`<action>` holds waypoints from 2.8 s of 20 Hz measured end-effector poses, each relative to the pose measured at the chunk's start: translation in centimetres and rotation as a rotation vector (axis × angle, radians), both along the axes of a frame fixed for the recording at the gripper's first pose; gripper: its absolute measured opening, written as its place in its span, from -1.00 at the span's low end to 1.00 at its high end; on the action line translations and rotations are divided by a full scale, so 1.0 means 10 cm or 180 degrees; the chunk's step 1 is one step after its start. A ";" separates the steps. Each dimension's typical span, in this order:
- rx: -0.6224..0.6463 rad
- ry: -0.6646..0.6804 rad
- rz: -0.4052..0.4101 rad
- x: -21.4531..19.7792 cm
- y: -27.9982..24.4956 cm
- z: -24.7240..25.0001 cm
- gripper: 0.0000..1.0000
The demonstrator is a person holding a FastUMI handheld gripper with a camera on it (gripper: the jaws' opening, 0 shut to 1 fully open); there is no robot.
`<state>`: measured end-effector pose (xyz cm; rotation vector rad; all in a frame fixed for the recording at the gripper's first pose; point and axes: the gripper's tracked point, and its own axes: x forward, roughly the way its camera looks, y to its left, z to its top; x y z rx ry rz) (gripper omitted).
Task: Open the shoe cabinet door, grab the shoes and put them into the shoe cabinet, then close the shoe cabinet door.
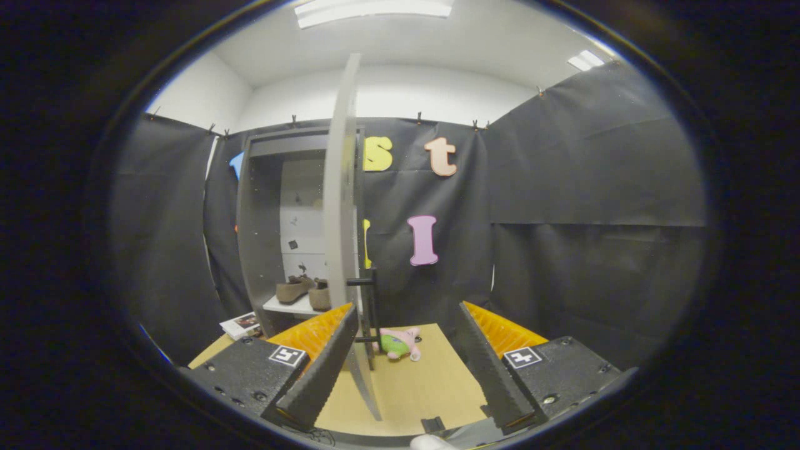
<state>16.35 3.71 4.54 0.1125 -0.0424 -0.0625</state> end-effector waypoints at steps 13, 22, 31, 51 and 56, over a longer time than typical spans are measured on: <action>-0.0123 0.0235 0.0989 0.79 0.04 -0.02 0.97; -0.0208 0.0282 0.1062 0.79 0.22 0.01 0.87; -0.0169 0.0258 0.1147 0.63 0.94 0.00 0.87; -0.0186 0.0424 0.1392 1.18 2.44 -0.31 0.95; -0.0105 0.0254 0.1131 0.90 2.35 -0.06 0.94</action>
